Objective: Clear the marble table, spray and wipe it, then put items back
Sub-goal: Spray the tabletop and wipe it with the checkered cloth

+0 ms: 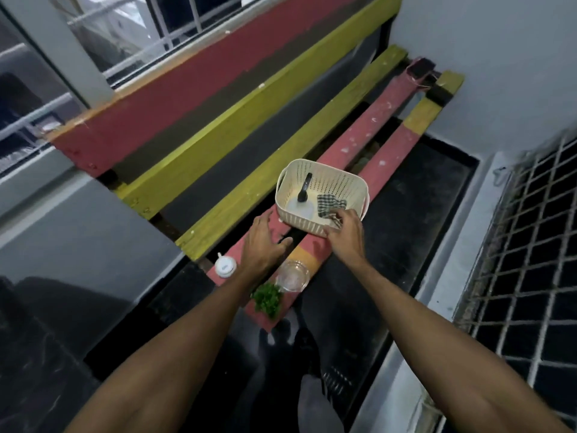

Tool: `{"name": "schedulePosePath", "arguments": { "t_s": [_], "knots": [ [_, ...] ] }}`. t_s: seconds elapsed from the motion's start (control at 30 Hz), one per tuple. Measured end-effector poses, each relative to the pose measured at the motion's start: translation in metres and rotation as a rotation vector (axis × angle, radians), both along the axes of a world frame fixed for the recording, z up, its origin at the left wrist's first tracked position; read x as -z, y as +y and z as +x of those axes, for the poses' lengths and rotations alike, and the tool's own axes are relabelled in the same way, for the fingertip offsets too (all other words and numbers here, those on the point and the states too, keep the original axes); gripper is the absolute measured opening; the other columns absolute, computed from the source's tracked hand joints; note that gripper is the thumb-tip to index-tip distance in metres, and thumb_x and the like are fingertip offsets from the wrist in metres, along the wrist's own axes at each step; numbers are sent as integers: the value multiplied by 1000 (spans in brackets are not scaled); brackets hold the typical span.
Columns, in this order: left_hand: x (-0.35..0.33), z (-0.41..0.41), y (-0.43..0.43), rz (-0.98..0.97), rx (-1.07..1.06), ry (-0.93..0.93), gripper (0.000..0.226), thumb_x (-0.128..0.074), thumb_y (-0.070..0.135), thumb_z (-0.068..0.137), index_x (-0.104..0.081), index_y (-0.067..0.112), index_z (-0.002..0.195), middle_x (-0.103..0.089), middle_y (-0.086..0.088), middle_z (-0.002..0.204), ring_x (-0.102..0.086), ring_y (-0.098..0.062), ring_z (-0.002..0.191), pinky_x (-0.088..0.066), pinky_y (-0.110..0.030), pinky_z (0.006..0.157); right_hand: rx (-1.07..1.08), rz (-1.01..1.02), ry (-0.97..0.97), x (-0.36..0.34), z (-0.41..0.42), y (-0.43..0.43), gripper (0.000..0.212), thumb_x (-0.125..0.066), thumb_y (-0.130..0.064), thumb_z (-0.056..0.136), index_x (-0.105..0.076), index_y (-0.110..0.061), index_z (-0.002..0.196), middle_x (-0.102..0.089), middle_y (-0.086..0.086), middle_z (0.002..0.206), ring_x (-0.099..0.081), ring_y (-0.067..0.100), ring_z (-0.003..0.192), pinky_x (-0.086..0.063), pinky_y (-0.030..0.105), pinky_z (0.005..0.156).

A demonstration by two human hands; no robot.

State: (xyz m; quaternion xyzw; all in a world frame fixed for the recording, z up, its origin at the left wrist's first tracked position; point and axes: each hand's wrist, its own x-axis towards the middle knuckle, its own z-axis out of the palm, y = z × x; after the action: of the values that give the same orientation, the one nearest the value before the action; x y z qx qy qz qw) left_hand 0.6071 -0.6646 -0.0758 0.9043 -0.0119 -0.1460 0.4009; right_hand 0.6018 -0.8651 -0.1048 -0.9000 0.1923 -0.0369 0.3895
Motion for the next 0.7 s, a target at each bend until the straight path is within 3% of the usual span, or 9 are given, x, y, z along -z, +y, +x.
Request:
{"name": "schedulePosePath", "arguments": {
  "t_s": [0.07,0.13,0.2,0.27,0.33,0.4,0.5,0.6,0.7],
  "knots": [
    [11,28,-21,-84,-67,33,111,-66,78,68,-35,19,156,-43,-5,157,-46,-23,139,-41,-40,107,-2,3,30,16,30,-19,48,-66,-6,80,-61,-9,128,-57,9,126,-51,27,123,-41,36,104],
    [35,63,-40,-112,-92,23,96,-74,68,72,-44,20,149,-53,-2,148,-53,-21,132,-47,-40,105,-11,2,73,36,62,-40,49,-64,-2,81,-59,-8,129,-56,12,126,-50,29,122,-40,36,101],
    [69,97,-55,-42,-48,-47,78,-74,57,77,-52,17,140,-61,-6,137,-57,-27,127,-49,-52,105,-37,-1,141,58,89,-60,51,-65,-1,82,-56,-7,132,-54,16,128,-50,32,123,-41,36,101],
    [94,119,-65,118,32,-109,85,-71,57,79,-46,11,146,-52,-12,147,-41,-35,142,-30,-57,121,-88,1,242,78,108,-73,54,-66,-7,84,-52,-11,136,-51,18,131,-49,35,123,-42,39,101],
    [113,134,-75,252,119,-155,87,-74,52,81,-41,9,150,-43,-12,155,-26,-32,152,-9,-52,128,-146,-9,354,104,127,-84,62,-69,-13,81,-47,-15,139,-46,17,136,-48,37,125,-43,44,105],
    [126,141,-80,291,169,-197,77,-73,51,83,-47,14,145,-45,-7,153,-26,-28,152,1,-48,129,-207,-26,457,128,139,-88,76,-73,-17,76,-37,-18,143,-36,16,146,-46,40,128,-42,46,106],
    [149,154,-85,220,105,-178,54,-72,49,85,-60,20,128,-56,-3,142,-40,-25,145,19,-27,124,-312,-51,567,163,154,-90,98,-77,-19,72,-19,-26,151,-15,17,156,-38,45,133,-38,47,107],
    [148,155,-91,146,23,-162,37,-70,46,89,-66,22,117,-67,1,122,-52,-23,134,23,-16,118,-348,-139,608,177,159,-88,109,-78,-20,73,-8,-33,155,4,23,159,-35,49,135,-36,49,109],
    [152,160,-100,102,-8,-183,31,-65,41,96,-69,21,120,-73,1,117,-59,-21,128,15,-27,127,-345,-166,631,196,164,-85,104,-75,-16,77,-10,-34,156,15,28,157,-33,53,133,-38,52,110]
  ]
}}
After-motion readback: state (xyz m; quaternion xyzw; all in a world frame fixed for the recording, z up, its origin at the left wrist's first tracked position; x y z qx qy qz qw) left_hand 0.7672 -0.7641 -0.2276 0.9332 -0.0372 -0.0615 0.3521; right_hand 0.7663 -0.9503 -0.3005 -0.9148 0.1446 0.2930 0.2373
